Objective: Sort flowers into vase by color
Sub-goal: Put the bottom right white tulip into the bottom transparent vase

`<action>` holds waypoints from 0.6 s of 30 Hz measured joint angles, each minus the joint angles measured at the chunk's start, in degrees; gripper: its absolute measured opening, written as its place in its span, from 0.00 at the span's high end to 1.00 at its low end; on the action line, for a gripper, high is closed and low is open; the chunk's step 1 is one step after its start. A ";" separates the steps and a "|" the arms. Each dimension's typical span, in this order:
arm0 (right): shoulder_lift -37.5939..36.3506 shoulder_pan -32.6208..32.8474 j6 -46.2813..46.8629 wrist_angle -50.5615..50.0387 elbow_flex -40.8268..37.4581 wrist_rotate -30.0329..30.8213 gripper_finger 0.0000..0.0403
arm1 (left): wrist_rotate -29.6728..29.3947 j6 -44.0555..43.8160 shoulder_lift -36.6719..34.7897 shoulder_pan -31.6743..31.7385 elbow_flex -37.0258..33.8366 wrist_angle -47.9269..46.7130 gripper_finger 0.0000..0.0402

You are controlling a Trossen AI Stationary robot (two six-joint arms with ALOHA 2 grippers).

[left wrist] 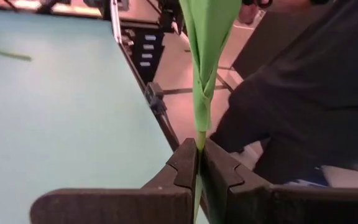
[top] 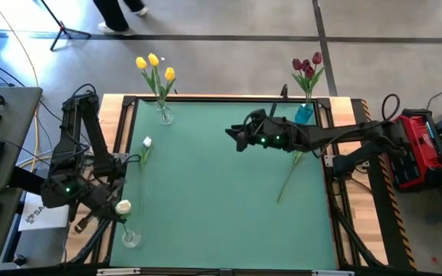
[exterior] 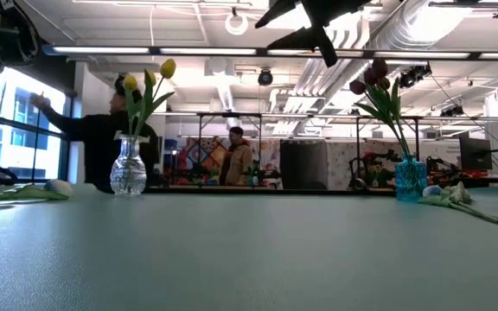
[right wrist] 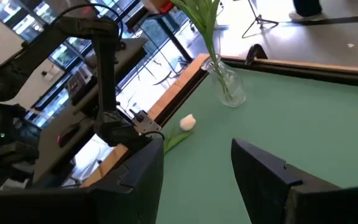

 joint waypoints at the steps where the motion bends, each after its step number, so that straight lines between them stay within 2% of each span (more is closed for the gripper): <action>1: 0.09 0.67 0.48 0.02 0.00 1.03 0.56 | -1.00 0.59 -0.08 -0.57 0.00 0.06 1.00; 7: 0.10 3.59 1.25 0.07 0.00 7.82 0.56 | -2.28 0.86 0.24 -1.94 0.00 0.28 1.00; 18: 0.08 3.69 2.32 0.07 0.00 7.17 0.56 | -2.35 -3.91 4.32 -2.45 -0.02 0.28 0.99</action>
